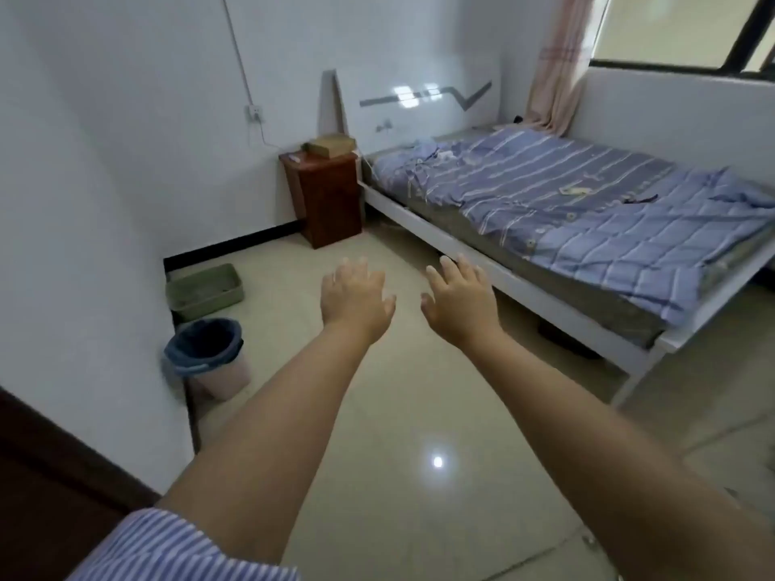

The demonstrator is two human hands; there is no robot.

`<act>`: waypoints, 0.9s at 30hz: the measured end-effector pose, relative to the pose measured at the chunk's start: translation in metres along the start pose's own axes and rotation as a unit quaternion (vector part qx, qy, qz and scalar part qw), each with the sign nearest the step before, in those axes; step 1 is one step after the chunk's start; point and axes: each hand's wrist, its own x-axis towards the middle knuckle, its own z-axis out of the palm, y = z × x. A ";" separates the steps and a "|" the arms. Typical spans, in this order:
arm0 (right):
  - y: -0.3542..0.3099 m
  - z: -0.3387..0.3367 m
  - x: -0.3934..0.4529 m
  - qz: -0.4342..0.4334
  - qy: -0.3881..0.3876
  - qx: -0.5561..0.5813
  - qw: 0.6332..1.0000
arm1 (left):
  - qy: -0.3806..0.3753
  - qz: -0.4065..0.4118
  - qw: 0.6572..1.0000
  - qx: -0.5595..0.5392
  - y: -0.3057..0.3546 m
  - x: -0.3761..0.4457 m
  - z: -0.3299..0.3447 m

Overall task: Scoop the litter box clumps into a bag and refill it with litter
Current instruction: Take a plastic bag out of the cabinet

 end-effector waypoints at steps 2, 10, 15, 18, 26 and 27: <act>-0.003 0.023 0.014 0.012 -0.052 -0.022 0.998 | -0.039 -0.022 0.999 -0.003 -0.013 0.012 0.027; -0.003 0.132 0.151 0.028 -0.152 -0.040 0.987 | -0.129 -0.033 0.991 0.000 -0.091 0.130 0.138; -0.013 0.171 0.267 0.036 -0.187 -0.052 0.980 | -0.145 -0.043 0.988 -0.036 -0.143 0.234 0.165; -0.019 0.192 0.324 0.030 -0.218 -0.049 0.974 | -0.162 -0.054 0.984 -0.044 -0.168 0.292 0.178; -0.009 0.281 0.511 0.022 -0.245 -0.028 0.969 | -0.201 -0.082 0.975 -0.049 -0.229 0.473 0.245; -0.007 0.295 0.539 0.022 -0.253 -0.022 0.967 | -0.205 -0.089 0.974 -0.047 -0.238 0.501 0.256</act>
